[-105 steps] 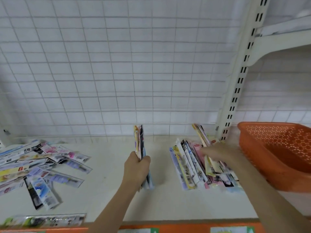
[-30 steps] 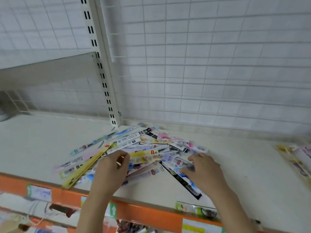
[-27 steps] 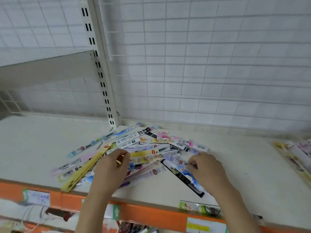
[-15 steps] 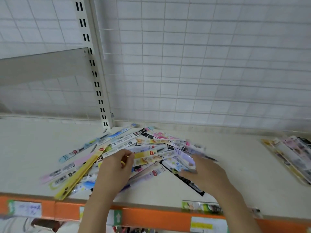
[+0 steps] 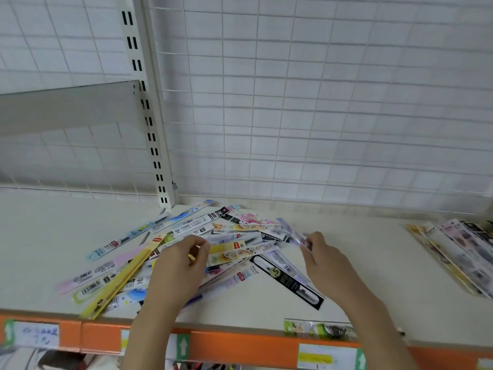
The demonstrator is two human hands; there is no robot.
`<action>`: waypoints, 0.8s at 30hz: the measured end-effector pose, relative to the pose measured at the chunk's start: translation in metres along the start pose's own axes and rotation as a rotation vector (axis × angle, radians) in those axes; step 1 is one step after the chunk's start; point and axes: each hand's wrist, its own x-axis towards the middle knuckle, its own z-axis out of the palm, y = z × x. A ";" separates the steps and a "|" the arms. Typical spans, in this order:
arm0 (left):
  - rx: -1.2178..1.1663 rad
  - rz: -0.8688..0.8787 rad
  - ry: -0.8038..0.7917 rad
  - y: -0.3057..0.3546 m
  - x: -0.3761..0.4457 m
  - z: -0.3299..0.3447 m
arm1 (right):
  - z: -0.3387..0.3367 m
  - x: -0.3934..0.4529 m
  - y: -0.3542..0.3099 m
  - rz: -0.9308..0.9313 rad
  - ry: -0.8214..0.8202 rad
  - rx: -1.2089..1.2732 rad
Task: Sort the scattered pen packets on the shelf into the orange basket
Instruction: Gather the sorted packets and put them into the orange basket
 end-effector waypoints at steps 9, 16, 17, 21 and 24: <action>0.113 -0.071 0.022 -0.019 -0.003 -0.017 | 0.020 0.003 -0.017 -0.027 -0.206 -0.097; 0.250 -0.064 -0.074 -0.011 0.006 -0.003 | -0.001 0.005 0.001 0.032 -0.024 -0.037; 0.273 -0.061 -0.104 -0.007 0.009 0.001 | -0.004 0.005 0.005 0.040 0.005 -0.007; 0.369 -0.036 -0.218 0.012 0.020 0.027 | -0.017 0.002 0.017 0.074 0.112 0.136; 0.443 -0.060 -0.277 0.024 0.025 0.047 | -0.024 -0.001 0.021 0.091 0.159 0.342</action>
